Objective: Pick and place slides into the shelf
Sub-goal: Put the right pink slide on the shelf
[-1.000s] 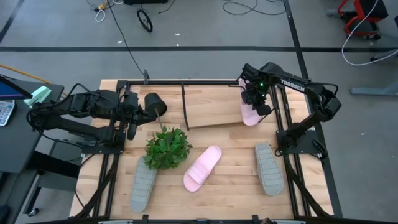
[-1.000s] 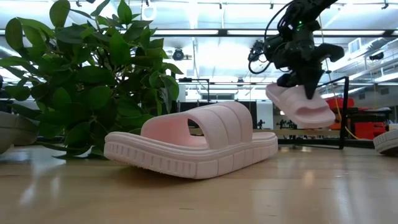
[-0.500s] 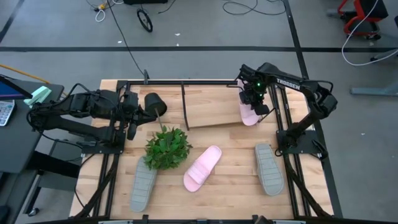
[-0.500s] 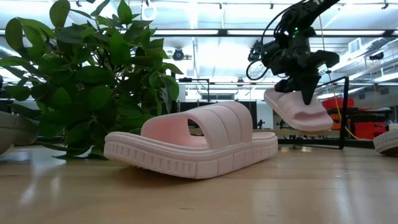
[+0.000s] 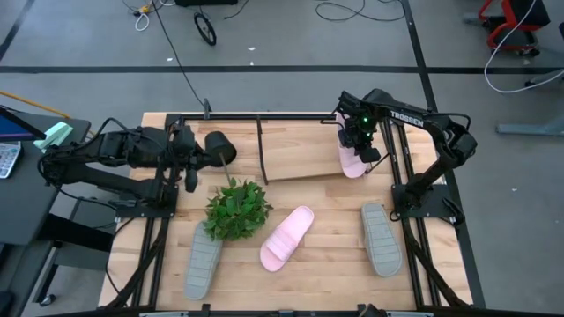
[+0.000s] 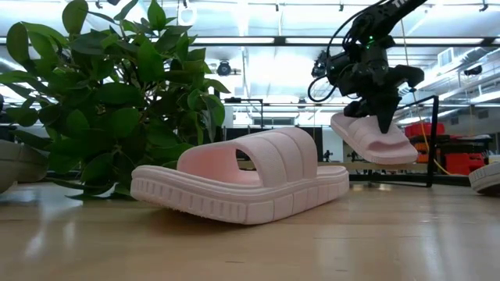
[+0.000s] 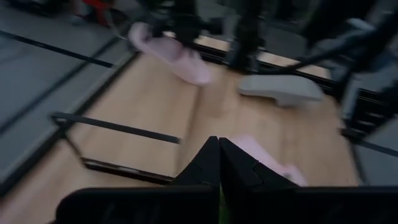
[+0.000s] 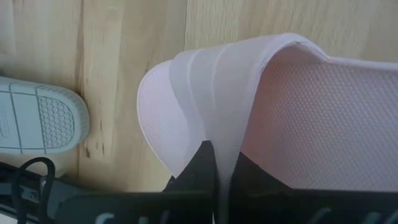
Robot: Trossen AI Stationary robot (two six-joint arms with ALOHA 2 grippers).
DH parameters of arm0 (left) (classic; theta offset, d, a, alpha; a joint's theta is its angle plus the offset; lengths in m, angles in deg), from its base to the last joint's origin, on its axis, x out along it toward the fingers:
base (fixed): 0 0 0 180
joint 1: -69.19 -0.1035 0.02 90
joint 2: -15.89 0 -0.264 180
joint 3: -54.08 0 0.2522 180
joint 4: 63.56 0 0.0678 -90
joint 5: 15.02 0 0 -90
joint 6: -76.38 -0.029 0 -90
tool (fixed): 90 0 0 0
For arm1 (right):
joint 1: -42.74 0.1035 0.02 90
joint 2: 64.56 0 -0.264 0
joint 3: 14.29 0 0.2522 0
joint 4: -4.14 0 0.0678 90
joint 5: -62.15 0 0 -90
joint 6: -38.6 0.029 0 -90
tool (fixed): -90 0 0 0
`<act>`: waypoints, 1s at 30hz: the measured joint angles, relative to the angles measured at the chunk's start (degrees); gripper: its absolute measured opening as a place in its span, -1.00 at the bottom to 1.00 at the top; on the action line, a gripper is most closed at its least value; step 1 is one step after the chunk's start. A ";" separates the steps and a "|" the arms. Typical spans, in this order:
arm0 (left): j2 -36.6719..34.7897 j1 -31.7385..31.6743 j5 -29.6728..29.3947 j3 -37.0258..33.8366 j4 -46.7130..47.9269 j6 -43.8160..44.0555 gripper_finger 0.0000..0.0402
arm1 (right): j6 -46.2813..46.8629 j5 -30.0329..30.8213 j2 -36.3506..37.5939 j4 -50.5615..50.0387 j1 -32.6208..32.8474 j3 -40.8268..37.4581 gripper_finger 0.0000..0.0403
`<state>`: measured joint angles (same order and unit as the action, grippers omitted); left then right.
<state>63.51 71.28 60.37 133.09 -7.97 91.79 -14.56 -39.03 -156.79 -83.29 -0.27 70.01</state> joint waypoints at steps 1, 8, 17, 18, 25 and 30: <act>0.00 0.00 -1.36 0.00 0.00 -0.28 -0.98 | 0.41 0.00 -0.02 0.00 -0.01 0.00 -0.96; 0.33 0.00 -8.49 0.02 -0.02 -1.55 -0.92 | 0.61 0.00 -0.04 0.02 -0.01 0.00 -0.96; 2.39 0.00 -9.76 0.09 0.12 -4.10 -0.98 | 0.58 0.02 -0.04 0.02 -0.04 0.00 -0.96; 2.54 0.00 -9.75 0.04 0.28 -4.13 -0.98 | 0.58 0.00 -0.04 0.00 -0.17 0.00 -0.96; 4.44 0.00 -9.75 0.07 0.37 -4.19 -0.84 | 0.54 -0.20 -0.08 0.02 -1.33 -0.04 -0.96; 5.12 0.00 -9.73 0.01 0.58 -4.34 -0.85 | 0.58 -0.15 -0.08 1.12 -1.55 -1.06 -0.96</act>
<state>68.63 71.28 50.64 133.10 -7.39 87.46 -13.97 -39.18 -156.87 -82.17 -1.82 68.95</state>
